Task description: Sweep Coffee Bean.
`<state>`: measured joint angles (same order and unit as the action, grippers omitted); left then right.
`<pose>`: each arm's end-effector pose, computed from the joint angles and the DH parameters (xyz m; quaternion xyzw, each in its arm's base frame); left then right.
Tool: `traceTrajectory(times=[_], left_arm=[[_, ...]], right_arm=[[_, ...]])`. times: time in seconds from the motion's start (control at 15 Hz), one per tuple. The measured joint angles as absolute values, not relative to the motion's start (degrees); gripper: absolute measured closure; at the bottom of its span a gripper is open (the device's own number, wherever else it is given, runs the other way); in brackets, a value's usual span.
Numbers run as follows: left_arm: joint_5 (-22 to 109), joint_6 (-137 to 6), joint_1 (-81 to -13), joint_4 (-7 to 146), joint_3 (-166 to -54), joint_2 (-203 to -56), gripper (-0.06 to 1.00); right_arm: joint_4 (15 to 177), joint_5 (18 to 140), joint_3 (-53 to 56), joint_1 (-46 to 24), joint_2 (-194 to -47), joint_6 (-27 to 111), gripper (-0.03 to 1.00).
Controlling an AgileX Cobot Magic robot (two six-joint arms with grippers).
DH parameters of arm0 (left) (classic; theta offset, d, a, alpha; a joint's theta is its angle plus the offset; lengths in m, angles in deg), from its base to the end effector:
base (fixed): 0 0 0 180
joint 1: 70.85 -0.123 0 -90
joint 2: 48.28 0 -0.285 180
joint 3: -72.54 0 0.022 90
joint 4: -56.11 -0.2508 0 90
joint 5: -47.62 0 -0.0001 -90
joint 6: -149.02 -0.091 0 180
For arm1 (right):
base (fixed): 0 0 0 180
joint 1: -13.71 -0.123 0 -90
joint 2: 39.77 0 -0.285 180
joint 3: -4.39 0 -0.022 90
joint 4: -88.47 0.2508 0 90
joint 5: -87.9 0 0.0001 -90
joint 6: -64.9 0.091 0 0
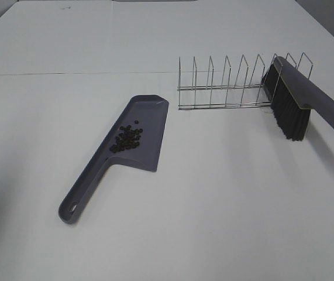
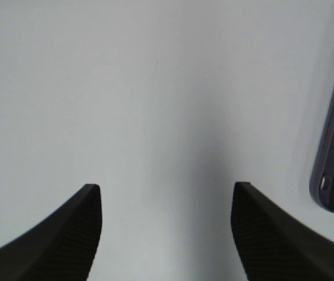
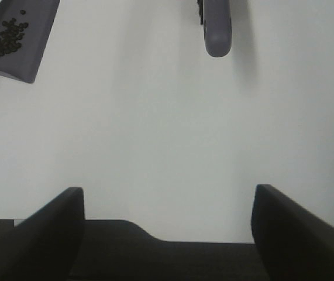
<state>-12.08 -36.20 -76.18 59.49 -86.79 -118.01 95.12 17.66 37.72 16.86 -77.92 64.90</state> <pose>0.1971 0.0137 0.3318 -0.0087 0.9657 -0.0046 0.2594 0.0633 0.0065 0.3286 0.0265 0.9428 0.0490 0.3288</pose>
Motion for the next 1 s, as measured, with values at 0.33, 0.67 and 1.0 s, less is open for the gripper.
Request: traceTrajectory(times=[0.33, 0.67, 1.0], left_arm=[[-10.2, -38.9, -75.0, 59.1, -71.8, -96.1, 0.36], [-10.1, -39.1, -66.8, 60.9, -67.9, -87.0, 0.36], [-11.3, -37.6, -65.5, 63.4, -66.7, -76.2, 0.36]], right_arm=[[94.9, 17.7, 43.2, 16.9, -61.0, 60.4, 0.27], [94.5, 17.6, 46.0, 16.9, -54.2, 59.6, 0.27], [93.5, 17.6, 49.8, 16.9, -47.3, 59.4, 0.27]])
